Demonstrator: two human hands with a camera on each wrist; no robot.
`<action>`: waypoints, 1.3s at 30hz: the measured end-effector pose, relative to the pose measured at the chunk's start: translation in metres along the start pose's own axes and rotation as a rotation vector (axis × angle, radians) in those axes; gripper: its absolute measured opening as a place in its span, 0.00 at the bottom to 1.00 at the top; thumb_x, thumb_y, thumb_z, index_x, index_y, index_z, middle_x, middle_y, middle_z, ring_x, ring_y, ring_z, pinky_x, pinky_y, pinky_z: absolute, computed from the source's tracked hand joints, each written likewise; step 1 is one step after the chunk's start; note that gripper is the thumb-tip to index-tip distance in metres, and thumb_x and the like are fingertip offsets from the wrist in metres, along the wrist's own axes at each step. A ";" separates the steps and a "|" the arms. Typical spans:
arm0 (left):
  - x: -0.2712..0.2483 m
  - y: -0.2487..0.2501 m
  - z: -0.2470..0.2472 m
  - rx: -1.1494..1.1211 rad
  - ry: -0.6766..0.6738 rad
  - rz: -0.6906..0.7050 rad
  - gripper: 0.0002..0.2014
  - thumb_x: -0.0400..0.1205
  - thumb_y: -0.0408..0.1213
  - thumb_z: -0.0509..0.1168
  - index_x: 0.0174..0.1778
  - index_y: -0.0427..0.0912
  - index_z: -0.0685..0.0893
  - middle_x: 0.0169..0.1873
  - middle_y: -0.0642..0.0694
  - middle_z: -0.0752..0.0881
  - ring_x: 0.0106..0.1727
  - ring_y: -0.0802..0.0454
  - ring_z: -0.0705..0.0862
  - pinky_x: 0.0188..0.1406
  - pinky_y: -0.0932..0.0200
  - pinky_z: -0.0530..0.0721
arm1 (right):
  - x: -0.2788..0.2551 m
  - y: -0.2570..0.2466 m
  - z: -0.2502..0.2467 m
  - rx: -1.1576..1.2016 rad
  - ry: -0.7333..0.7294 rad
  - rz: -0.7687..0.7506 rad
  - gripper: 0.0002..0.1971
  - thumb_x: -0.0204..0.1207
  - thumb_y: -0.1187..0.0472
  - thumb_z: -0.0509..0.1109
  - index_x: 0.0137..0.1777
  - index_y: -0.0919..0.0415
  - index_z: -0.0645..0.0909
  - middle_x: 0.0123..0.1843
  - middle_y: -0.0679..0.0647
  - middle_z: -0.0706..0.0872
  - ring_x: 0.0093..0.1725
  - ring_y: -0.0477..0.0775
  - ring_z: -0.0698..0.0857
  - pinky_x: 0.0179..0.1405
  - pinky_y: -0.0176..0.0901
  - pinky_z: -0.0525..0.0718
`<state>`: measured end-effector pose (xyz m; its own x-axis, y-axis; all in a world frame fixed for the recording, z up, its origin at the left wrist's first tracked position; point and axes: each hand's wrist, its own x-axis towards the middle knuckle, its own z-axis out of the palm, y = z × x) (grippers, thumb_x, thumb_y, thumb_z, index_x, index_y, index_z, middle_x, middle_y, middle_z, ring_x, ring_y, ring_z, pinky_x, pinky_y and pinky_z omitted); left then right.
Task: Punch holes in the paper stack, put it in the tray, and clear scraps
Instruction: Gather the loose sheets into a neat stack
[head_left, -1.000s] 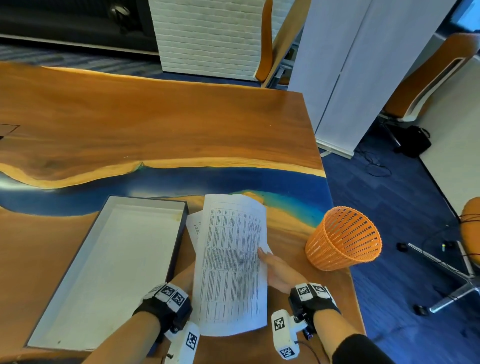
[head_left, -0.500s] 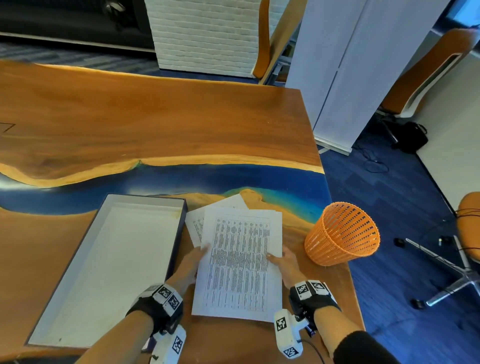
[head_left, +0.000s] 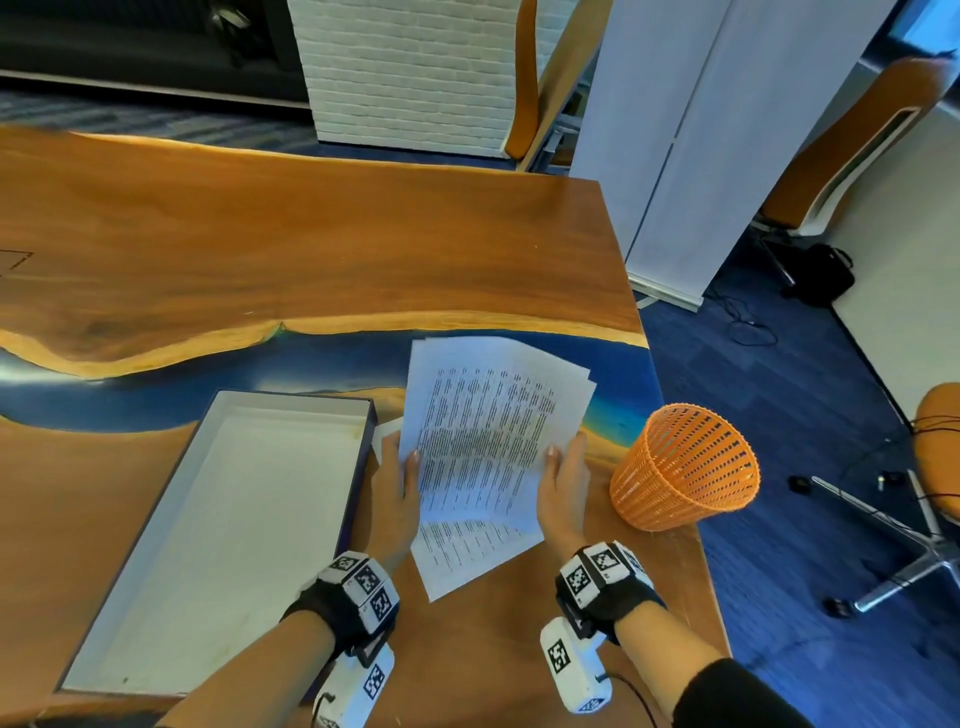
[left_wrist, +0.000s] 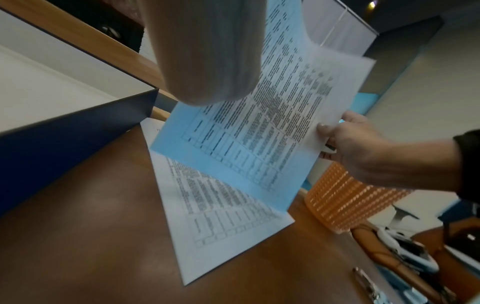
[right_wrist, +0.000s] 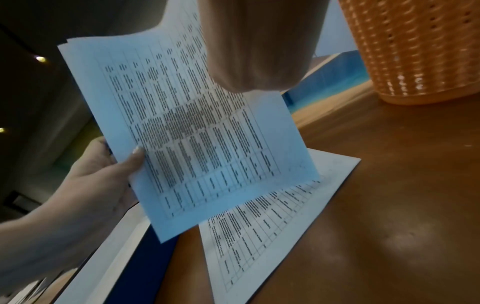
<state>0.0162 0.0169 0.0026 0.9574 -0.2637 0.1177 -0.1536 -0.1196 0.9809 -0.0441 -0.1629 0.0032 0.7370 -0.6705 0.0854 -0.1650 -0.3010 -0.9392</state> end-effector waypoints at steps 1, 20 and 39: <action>0.001 0.001 0.000 -0.021 0.003 0.006 0.07 0.86 0.40 0.54 0.57 0.56 0.70 0.48 0.55 0.85 0.42 0.58 0.89 0.34 0.60 0.89 | 0.000 -0.002 0.001 -0.007 0.013 -0.029 0.07 0.85 0.63 0.53 0.55 0.48 0.65 0.45 0.46 0.82 0.43 0.47 0.85 0.45 0.58 0.88; -0.001 -0.011 0.005 -0.062 -0.044 -0.053 0.21 0.86 0.30 0.57 0.62 0.65 0.67 0.55 0.58 0.83 0.50 0.70 0.87 0.41 0.68 0.88 | 0.000 0.027 0.003 -0.130 -0.112 0.069 0.14 0.81 0.72 0.54 0.57 0.51 0.66 0.48 0.51 0.86 0.48 0.53 0.88 0.47 0.60 0.89; 0.057 -0.028 -0.026 0.228 0.185 0.015 0.17 0.88 0.33 0.54 0.73 0.44 0.71 0.44 0.46 0.88 0.38 0.48 0.89 0.36 0.45 0.88 | 0.062 0.039 0.030 -0.572 -0.314 0.071 0.19 0.78 0.66 0.65 0.68 0.64 0.67 0.66 0.60 0.75 0.57 0.59 0.81 0.54 0.51 0.82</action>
<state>0.0811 0.0302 -0.0139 0.9796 -0.0907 0.1792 -0.1994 -0.3343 0.9211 0.0151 -0.1963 -0.0384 0.8534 -0.4984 -0.1527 -0.4792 -0.6346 -0.6064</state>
